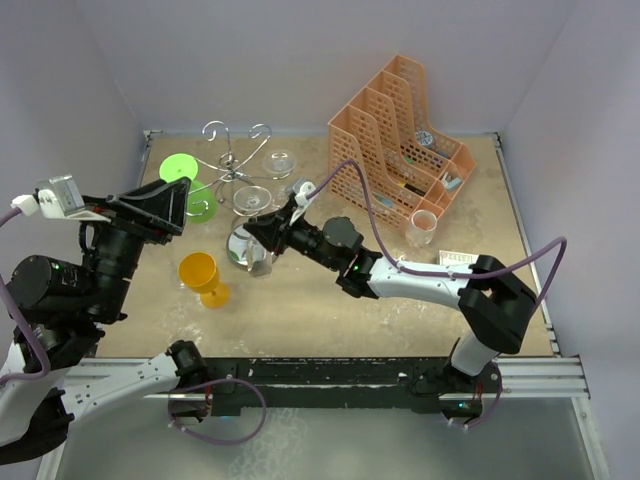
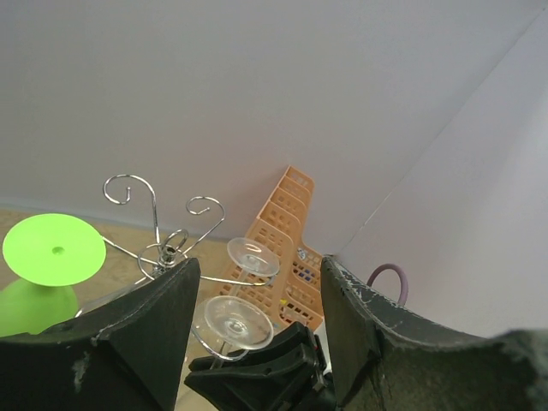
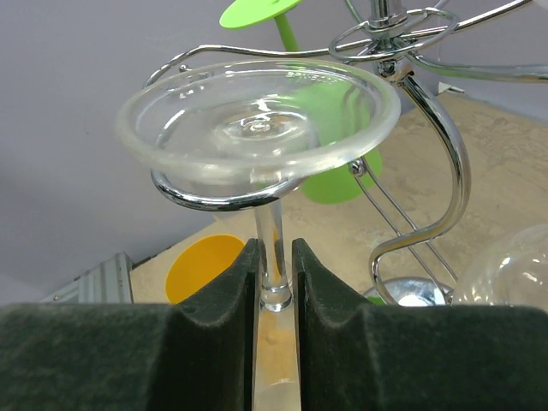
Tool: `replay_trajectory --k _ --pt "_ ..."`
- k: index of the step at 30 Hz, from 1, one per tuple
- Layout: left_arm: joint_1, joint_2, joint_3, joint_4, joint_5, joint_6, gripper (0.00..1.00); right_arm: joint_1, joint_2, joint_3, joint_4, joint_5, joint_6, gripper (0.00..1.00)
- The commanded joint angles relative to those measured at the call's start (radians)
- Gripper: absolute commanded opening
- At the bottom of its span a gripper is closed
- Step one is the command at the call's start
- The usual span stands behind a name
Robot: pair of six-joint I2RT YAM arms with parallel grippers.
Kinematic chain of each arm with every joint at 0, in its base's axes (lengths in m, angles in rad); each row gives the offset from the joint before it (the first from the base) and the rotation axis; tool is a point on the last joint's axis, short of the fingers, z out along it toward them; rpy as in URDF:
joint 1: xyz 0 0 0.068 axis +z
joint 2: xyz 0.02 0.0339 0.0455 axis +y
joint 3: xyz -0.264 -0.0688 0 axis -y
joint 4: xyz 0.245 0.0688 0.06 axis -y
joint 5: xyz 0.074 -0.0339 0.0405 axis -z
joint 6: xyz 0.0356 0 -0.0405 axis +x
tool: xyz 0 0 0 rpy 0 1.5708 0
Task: Place the wine glass upside down on the wine glass rack
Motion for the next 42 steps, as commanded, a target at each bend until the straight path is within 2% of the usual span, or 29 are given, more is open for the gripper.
replay_trajectory --k 1,3,7,15,20,24,27,29,32,34,36,38,42 --pt "-0.004 0.010 0.019 -0.013 -0.028 -0.006 0.56 0.003 -0.011 0.021 0.062 0.012 -0.009 0.22" --pt "-0.004 0.011 0.019 -0.016 -0.034 -0.005 0.56 0.003 -0.013 0.017 0.063 0.014 -0.007 0.26" --pt "-0.003 0.013 0.025 -0.014 -0.050 -0.001 0.56 0.003 -0.022 0.015 0.048 0.027 0.016 0.41" --pt "-0.003 0.011 0.029 -0.007 -0.055 0.010 0.56 0.003 -0.101 -0.032 0.003 0.046 0.047 0.62" --pt "-0.004 0.005 0.036 -0.045 -0.102 0.041 0.56 0.009 -0.187 -0.083 -0.092 0.025 0.061 0.67" --pt "-0.003 0.002 0.019 -0.150 -0.221 0.027 0.56 0.015 -0.271 -0.148 -0.182 0.047 0.108 0.68" --pt "-0.003 0.018 0.017 -0.323 -0.280 -0.088 0.56 0.019 -0.347 -0.179 -0.247 0.072 0.152 0.68" --pt "-0.004 0.037 0.025 -0.502 -0.314 -0.206 0.55 0.019 -0.389 -0.193 -0.285 0.095 0.173 0.68" --pt "-0.004 0.055 0.035 -0.758 -0.351 -0.427 0.47 0.018 -0.434 -0.195 -0.337 0.131 0.177 0.67" --pt "-0.004 0.050 0.030 -0.881 -0.355 -0.562 0.40 0.019 -0.453 -0.188 -0.365 0.144 0.172 0.67" --pt "-0.003 0.039 0.035 -0.987 -0.347 -0.684 0.38 0.019 -0.467 -0.178 -0.380 0.151 0.166 0.67" --pt "-0.004 0.006 0.023 -1.038 -0.327 -0.774 0.37 0.019 -0.481 -0.174 -0.383 0.155 0.165 0.67" --pt "-0.004 -0.065 -0.063 -1.030 -0.308 -0.855 0.39 0.019 -0.498 -0.174 -0.368 0.145 0.166 0.67"
